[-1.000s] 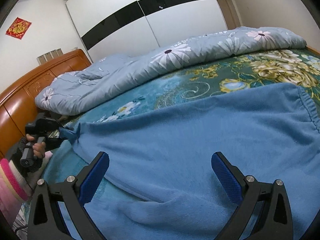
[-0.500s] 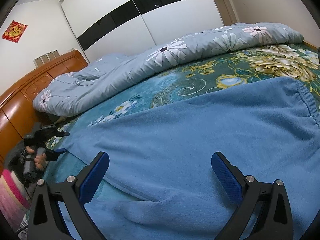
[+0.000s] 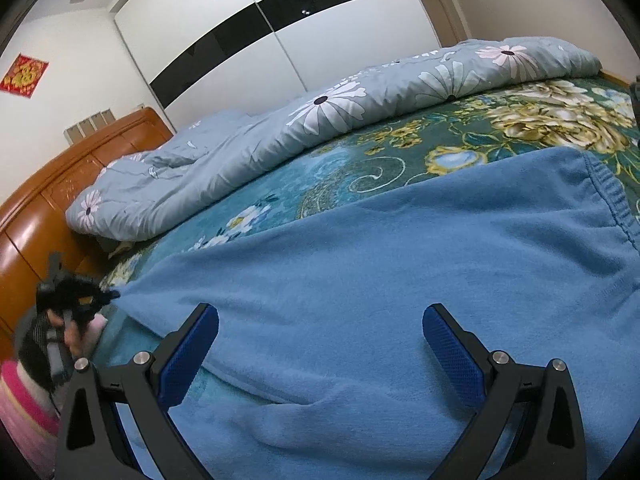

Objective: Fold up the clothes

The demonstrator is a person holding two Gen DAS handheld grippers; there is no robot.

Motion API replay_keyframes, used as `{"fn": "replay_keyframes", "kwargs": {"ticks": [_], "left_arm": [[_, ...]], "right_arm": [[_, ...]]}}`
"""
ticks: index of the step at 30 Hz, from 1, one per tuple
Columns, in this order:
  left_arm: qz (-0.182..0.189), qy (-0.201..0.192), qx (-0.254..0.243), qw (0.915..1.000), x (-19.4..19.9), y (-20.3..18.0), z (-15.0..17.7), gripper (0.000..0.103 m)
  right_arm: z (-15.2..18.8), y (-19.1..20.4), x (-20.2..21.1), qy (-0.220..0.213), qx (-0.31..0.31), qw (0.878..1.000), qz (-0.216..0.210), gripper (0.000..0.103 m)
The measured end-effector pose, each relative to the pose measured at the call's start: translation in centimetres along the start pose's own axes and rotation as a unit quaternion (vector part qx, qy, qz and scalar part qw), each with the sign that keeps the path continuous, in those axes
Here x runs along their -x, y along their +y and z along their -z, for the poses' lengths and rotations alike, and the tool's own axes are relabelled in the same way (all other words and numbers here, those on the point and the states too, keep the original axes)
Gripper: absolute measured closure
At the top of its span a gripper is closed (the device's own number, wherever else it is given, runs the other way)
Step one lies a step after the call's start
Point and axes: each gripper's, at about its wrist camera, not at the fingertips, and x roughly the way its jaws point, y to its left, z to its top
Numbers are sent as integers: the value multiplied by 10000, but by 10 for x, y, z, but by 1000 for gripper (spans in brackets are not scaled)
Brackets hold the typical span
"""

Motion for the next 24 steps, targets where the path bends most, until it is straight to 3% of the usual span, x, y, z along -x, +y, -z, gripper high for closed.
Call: {"fn": "replay_keyframes", "kwargs": {"ticks": [6,8,16,19,21,24], "left_arm": [[-450,341,236,9981,-27,18,12,100],[-520,243,213,9981,-23,19,18,99],[-443,-131,-620,9970,15,-11,20,93],[-201,-147,-792,9966,42,-15,32,82],[21,-225,-959,9951,66,-11,47,56],[68,-398,-1022,9939,98,9,75,41]], "right_arm": [[-2,-4,2,-15,-111,9999,-47,1],[-3,-7,4,-36,-182,9998,-59,1],[-9,-21,11,-120,-560,9981,-212,1],[-11,-21,14,-148,-568,9979,-280,1],[-12,-21,16,-178,-535,9980,-300,1],[-10,-19,14,-132,-480,9981,-360,1]]}}
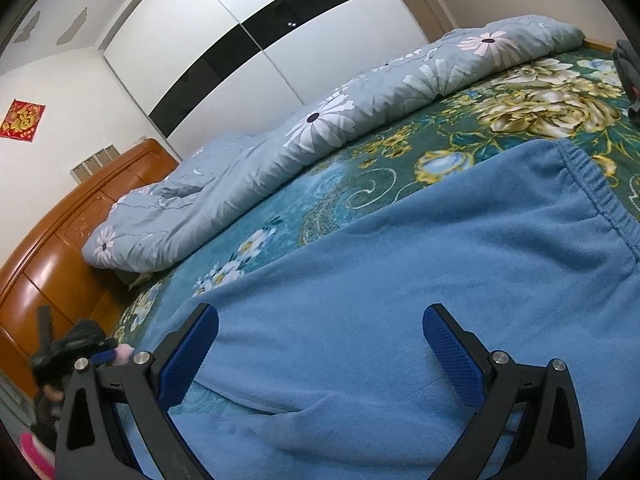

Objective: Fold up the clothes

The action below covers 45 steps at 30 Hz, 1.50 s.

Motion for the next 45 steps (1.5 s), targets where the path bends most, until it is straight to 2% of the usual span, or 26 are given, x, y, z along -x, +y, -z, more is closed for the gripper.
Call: {"fn": "replay_keyframes", "kwargs": {"ticks": [2,5,8,11,12,14,18,20,22,24,30,32,36,39,40,42,44,45], "left_arm": [[15,9,164,9999,17,22,23,40],[101,192,763,9968,32,65,53,40],[196,433,1333,9899,34,102,70,39],[205,396,1891,9810,37,130,81,39],[273,431,1925,9800,35,131,84,39],[408,503,1991,9778,31,134,90,39],[594,735,1914,9770,14,124,103,39],[504,697,1826,9794,12,119,106,38],[570,684,1813,9794,12,118,106,33],[660,670,1858,9781,13,119,109,33],[1190,591,2324,9635,14,144,114,33],[1265,594,2330,9624,14,144,115,34],[1779,764,2338,9528,6,136,113,35],[1814,817,2287,9529,5,134,113,35],[1950,879,2306,9492,3,133,114,36],[2099,1005,2347,9438,-1,132,116,45],[2020,1063,2442,9425,-3,134,117,73],[1995,1079,2509,9411,-4,136,119,87]], "right_arm": [[3,2,-2,65,81,9999,35,1],[5,5,8,11,105,9999,-41,1],[5,4,47,-572,-142,9980,-227,1],[7,-11,92,-1225,-530,9906,-287,1],[9,-20,106,-1351,-657,9883,-282,1],[12,-41,132,-1393,-865,9864,-75,1],[25,-83,179,-1444,-1092,9796,877,1],[35,-105,193,-1392,-1359,9735,1203,1],[44,-125,198,-1219,-1714,9687,1316,1],[51,-138,196,-1074,-1963,9670,1222,1],[54,-138,164,-661,-2163,9705,834,1],[53,-135,156,-576,-2147,9716,814,1],[53,-130,152,-511,-2158,9729,660,1],[53,-127,152,-474,-2163,9737,530,2],[54,-126,153,-472,-2177,9736,499,5],[55,-126,154,-447,-2232,9727,443,13],[57,-127,153,-394,-2295,9715,438,27],[58,-128,153,-391,-2342,9704,443,29]]}}
